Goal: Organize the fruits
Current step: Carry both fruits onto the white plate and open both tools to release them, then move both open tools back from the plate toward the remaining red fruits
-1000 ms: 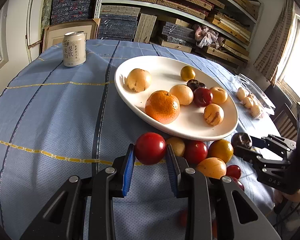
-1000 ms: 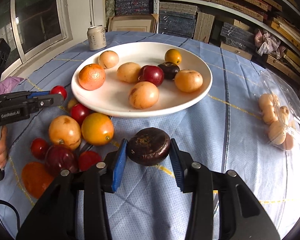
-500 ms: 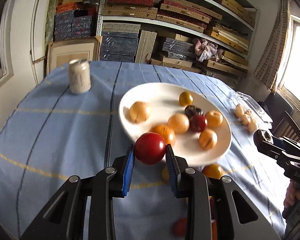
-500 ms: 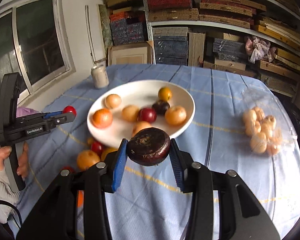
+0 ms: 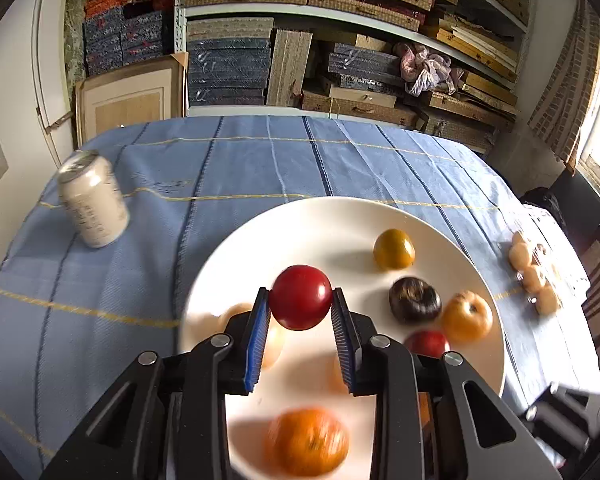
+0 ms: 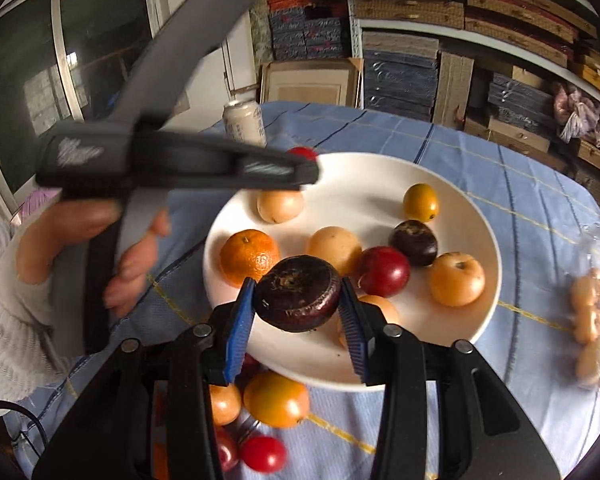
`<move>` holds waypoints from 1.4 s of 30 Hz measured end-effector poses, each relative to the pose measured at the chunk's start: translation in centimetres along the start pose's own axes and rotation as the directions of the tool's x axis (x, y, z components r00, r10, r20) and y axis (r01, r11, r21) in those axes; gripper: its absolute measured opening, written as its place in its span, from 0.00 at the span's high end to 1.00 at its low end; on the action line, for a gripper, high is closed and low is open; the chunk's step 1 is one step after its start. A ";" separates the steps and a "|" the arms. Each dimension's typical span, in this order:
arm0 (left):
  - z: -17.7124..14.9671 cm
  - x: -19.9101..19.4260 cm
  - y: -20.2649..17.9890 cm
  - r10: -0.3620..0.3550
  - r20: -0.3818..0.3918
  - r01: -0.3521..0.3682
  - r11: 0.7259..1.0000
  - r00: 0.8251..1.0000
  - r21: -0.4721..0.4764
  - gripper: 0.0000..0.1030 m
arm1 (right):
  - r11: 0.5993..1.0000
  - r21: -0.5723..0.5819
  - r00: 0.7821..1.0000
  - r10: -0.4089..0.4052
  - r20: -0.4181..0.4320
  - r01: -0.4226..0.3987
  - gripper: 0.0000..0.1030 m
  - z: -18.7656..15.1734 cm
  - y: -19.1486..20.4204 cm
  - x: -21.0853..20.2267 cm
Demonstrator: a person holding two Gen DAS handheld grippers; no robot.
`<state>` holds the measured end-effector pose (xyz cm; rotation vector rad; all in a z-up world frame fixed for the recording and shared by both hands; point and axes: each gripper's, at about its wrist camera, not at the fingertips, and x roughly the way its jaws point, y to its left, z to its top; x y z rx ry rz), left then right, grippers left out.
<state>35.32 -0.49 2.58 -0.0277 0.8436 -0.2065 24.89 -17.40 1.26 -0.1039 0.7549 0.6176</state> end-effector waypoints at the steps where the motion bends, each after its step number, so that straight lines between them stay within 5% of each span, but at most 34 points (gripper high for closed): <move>1: 0.3 0.7 -0.2 -0.006 -0.006 0.006 1.000 1.000 -0.001 0.70 | 1.000 0.001 1.000 0.004 -0.006 -0.004 0.60 0.0 -0.1 0.3; 6: 0.6 2.4 -1.0 0.009 -0.014 -0.009 1.000 1.000 0.025 0.69 | 1.000 0.007 0.999 0.010 -0.032 -0.010 0.60 -0.3 -0.3 1.4; 9: 0.3 2.2 -0.8 0.015 -0.005 -0.015 1.000 1.000 0.018 0.62 | 1.000 0.014 1.000 0.014 -0.020 -0.014 0.51 -0.1 -0.6 1.5; 16: -1.0 -3.2 0.8 0.019 0.046 -0.019 1.000 0.999 -0.012 0.61 | 1.000 0.029 0.997 0.001 0.075 -0.003 0.47 0.2 -0.4 -3.0; 18: -2.2 -5.4 1.1 0.026 0.065 -0.025 1.000 0.998 -0.011 0.58 | 0.999 0.042 0.993 -0.013 0.118 0.008 0.36 0.0 -0.4 -5.2; 22: -6.3 -9.2 1.9 0.031 0.078 -0.030 0.999 0.997 -0.017 0.56 | 0.996 0.090 0.987 -0.024 0.157 0.010 0.34 -1.7 -0.6 -8.6; 32: -16.9 -12.3 0.8 -0.071 0.044 0.071 0.997 0.997 0.005 0.47 | 0.969 0.248 0.986 -0.030 0.163 -0.012 0.26 -8.4 -2.8 -11.1; 42: -18.6 -10.3 0.6 -0.182 -0.046 0.181 0.983 0.982 -0.027 0.46 | 0.936 0.349 0.987 -0.007 0.163 -0.051 0.21 -9.0 -5.3 -11.3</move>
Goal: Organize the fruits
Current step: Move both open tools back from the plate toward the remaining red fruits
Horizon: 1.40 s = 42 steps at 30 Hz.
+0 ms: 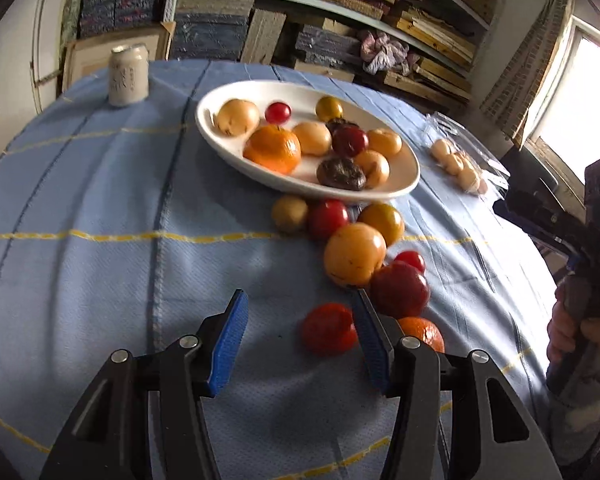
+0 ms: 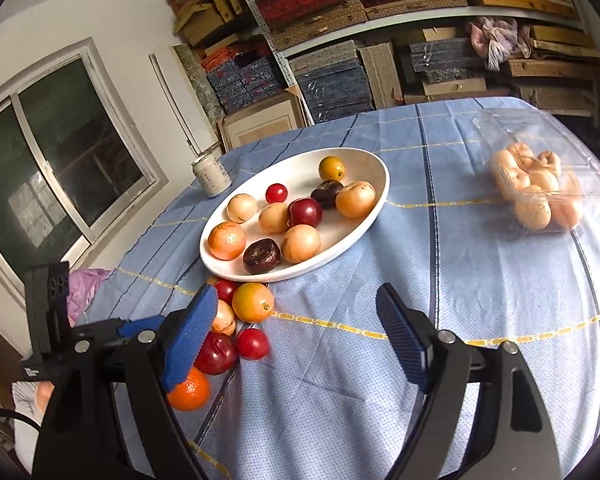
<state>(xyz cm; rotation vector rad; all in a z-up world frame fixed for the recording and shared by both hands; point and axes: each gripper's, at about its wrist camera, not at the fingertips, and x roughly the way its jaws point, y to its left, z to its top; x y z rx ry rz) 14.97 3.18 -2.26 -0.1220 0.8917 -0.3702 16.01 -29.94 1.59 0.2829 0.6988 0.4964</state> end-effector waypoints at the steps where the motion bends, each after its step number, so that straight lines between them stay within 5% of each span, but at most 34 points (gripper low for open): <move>1: 0.0 0.2 -0.1 -0.011 -0.006 0.011 1.000 1.000 -0.002 0.46 | 1.000 0.000 1.000 -0.001 0.002 0.001 0.21 0.0 0.1 0.0; 17: -0.7 0.0 -1.5 -0.007 0.009 0.007 1.000 1.000 0.028 0.47 | 1.000 -0.018 1.000 -0.018 -0.013 0.018 0.18 -0.1 0.6 0.3; 27: -1.5 -0.4 -3.0 0.067 0.074 -0.077 0.988 0.995 0.134 0.46 | 0.999 -0.027 0.998 -0.043 -0.038 0.042 0.15 -0.5 0.8 1.2; 34: -1.9 0.0 -2.9 -0.023 0.013 0.022 0.995 1.000 0.101 0.46 | 0.998 -0.027 0.998 -0.053 -0.037 0.052 0.13 -0.5 0.9 1.2; 42: -1.7 0.7 -2.2 0.001 0.005 -0.001 0.998 1.000 0.064 0.45 | 0.998 -0.025 0.997 -0.063 -0.037 0.062 0.10 -0.6 0.9 1.1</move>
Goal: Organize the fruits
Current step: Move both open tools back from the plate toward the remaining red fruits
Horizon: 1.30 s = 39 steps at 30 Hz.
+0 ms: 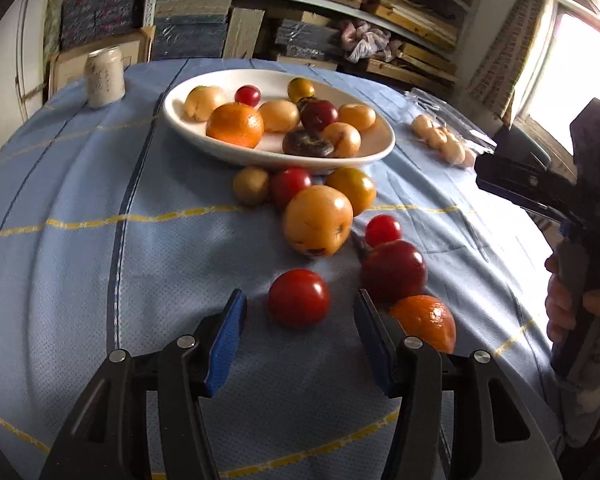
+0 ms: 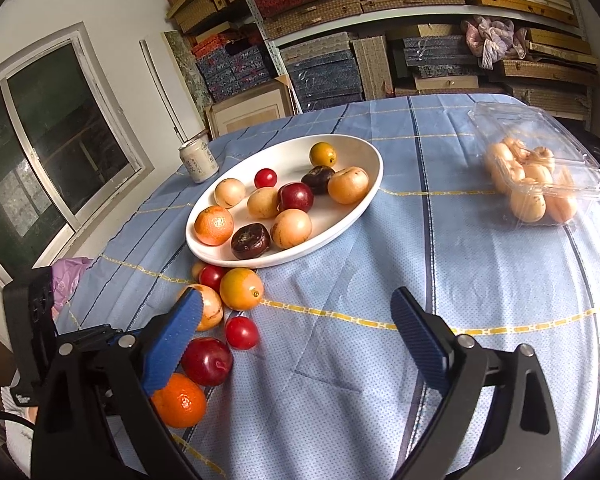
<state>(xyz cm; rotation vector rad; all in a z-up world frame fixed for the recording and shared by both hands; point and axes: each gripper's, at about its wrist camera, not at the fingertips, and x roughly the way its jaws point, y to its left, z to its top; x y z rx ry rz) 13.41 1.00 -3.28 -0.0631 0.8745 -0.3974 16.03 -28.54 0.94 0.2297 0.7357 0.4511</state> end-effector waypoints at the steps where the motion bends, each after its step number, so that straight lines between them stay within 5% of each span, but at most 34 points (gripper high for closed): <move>1: -0.1 0.0 0.0 0.026 0.000 -0.026 1.000 1.000 0.001 0.45 | 1.000 -0.001 1.000 0.000 0.000 0.000 0.10 0.0 0.0 0.0; 20: -0.5 -0.5 -1.1 0.039 0.013 -0.040 0.996 0.999 0.081 0.54 | 1.000 -0.022 1.000 -0.005 -0.021 0.004 0.10 -0.3 0.4 0.6; 24: -0.4 -0.4 -0.8 0.023 0.006 -0.023 0.997 1.000 0.073 0.69 | 0.999 -0.031 1.000 -0.007 -0.026 0.006 0.10 -0.4 0.5 0.8; 39: -0.1 0.2 -0.3 0.033 -0.017 -0.032 0.999 0.999 0.041 0.69 | 0.998 -0.054 0.999 -0.010 -0.049 0.008 0.10 -0.9 1.0 1.4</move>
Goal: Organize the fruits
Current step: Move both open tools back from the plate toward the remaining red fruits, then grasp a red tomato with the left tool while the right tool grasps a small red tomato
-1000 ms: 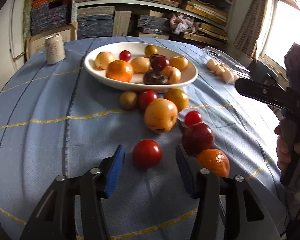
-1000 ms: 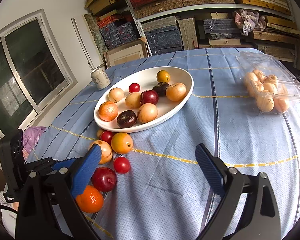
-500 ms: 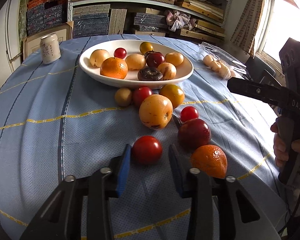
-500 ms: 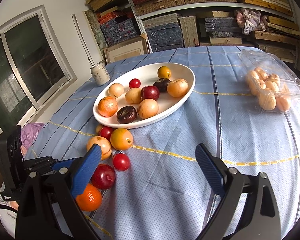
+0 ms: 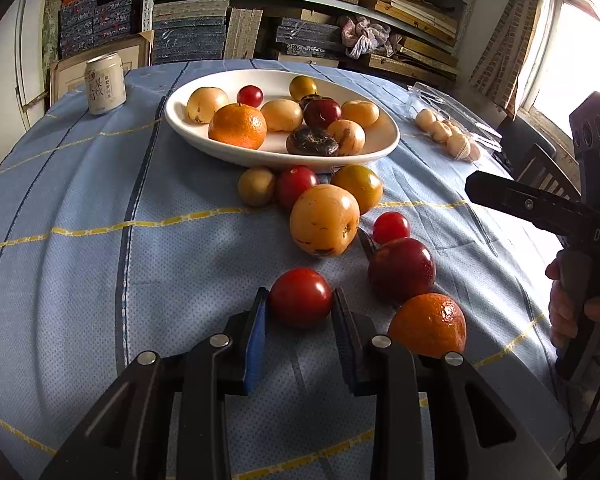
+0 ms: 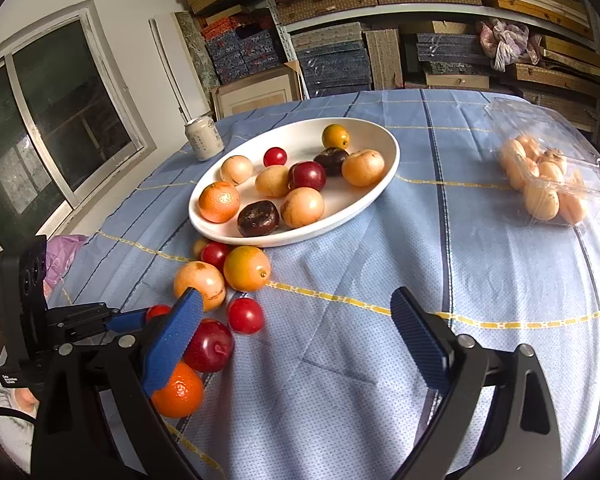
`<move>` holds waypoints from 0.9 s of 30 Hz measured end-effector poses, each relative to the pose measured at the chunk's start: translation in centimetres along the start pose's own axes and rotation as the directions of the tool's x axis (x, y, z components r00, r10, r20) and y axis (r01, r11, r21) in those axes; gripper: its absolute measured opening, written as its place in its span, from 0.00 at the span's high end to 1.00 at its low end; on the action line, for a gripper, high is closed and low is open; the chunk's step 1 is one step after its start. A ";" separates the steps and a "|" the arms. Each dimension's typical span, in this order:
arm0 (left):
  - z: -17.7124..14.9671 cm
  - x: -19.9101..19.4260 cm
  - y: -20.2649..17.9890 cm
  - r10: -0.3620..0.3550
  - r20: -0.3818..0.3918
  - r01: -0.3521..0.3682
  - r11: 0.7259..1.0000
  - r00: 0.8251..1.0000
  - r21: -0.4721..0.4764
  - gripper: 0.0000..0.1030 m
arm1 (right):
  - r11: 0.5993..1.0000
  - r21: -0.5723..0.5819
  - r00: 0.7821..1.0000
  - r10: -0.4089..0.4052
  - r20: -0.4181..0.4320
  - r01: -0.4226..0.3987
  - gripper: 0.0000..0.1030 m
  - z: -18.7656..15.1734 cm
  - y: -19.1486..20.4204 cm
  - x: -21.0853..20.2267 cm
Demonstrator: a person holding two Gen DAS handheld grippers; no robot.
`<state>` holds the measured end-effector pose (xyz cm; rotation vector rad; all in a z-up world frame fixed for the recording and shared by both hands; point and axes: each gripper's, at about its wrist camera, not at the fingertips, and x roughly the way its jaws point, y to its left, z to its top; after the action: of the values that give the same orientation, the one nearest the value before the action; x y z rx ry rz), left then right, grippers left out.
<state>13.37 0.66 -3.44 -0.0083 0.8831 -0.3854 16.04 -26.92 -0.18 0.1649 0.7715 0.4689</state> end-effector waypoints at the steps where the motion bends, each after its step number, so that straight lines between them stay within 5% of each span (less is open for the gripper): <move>1: 0.0 0.0 0.0 0.001 0.000 -0.001 1.000 1.000 0.001 0.69 | 1.000 0.004 1.000 0.000 -0.001 0.000 0.10 0.0 -0.1 0.0; 8: 0.1 -0.1 0.2 -0.007 0.008 0.008 1.000 1.000 -0.007 0.70 | 1.000 -0.008 1.000 0.001 -0.013 -0.002 0.10 -0.1 0.1 0.2; 14: 0.5 -1.7 2.0 0.099 0.080 -0.097 0.995 0.992 -0.028 0.70 | 0.997 -0.074 1.000 -0.005 -0.019 0.003 0.10 -0.1 1.0 -0.2; 19: 0.7 -2.1 3.9 0.115 0.085 -0.107 0.990 0.990 -0.094 0.70 | 0.978 -0.089 0.979 0.178 -0.097 -0.187 0.12 -0.7 2.5 0.1; 23: 0.8 -2.2 3.9 0.112 0.088 -0.105 0.991 0.990 -0.083 0.70 | 0.952 0.039 0.940 0.306 -0.152 -0.303 0.12 -0.8 1.8 1.0; 27: 0.7 -2.0 3.6 0.110 0.085 -0.103 0.992 0.990 -0.076 0.70 | 0.962 0.100 0.956 0.264 -0.128 -0.253 0.21 -0.6 0.5 1.1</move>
<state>13.89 4.56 -2.05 -0.0436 0.8051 -0.2514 16.11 -25.97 -1.17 0.3155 0.9125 0.7035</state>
